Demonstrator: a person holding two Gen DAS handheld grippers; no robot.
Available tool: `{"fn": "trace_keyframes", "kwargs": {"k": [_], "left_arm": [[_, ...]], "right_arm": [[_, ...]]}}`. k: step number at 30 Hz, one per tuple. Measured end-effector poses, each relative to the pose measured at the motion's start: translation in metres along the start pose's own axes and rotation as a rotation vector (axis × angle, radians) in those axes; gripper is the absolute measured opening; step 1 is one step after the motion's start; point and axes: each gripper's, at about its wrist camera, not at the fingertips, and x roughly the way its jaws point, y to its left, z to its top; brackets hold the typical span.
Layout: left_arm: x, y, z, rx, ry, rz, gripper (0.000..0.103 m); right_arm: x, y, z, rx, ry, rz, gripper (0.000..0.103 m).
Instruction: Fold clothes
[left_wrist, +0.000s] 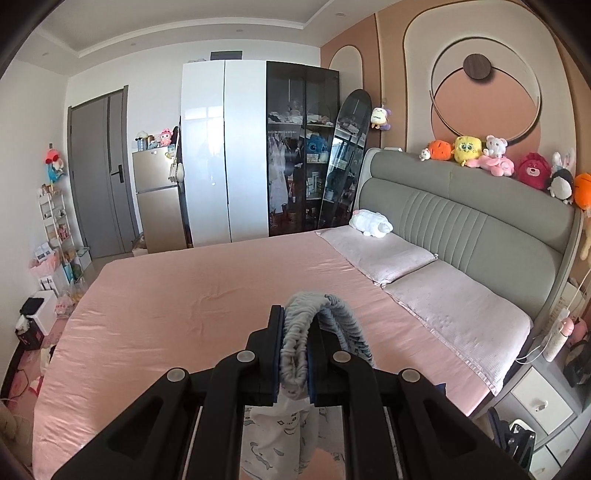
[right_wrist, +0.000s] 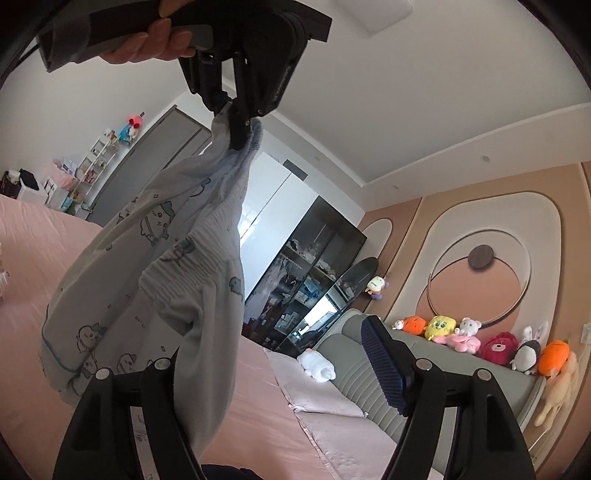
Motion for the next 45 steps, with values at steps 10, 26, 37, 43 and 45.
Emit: {"fn": "trace_keyframes", "kwargs": {"k": [10, 26, 37, 43, 45], "left_arm": [[-0.015, -0.015, 0.041, 0.043, -0.021, 0.078, 0.008], [-0.028, -0.036, 0.072, 0.104, -0.03, 0.124, 0.008], [-0.031, -0.044, 0.077, 0.128, 0.007, 0.171, 0.008], [-0.032, -0.045, 0.077, 0.122, 0.024, 0.182, 0.009], [-0.033, -0.045, 0.078, 0.118, 0.03, 0.179, 0.009]], "right_arm": [[-0.008, 0.027, 0.013, -0.068, -0.096, -0.094, 0.076], [-0.015, 0.063, 0.035, -0.155, -0.208, -0.137, 0.077], [-0.014, 0.081, 0.051, -0.173, -0.23, -0.222, 0.078], [-0.003, 0.091, 0.061, -0.199, -0.215, -0.259, 0.078], [0.0, 0.097, 0.062, -0.221, -0.209, -0.264, 0.078]]}}
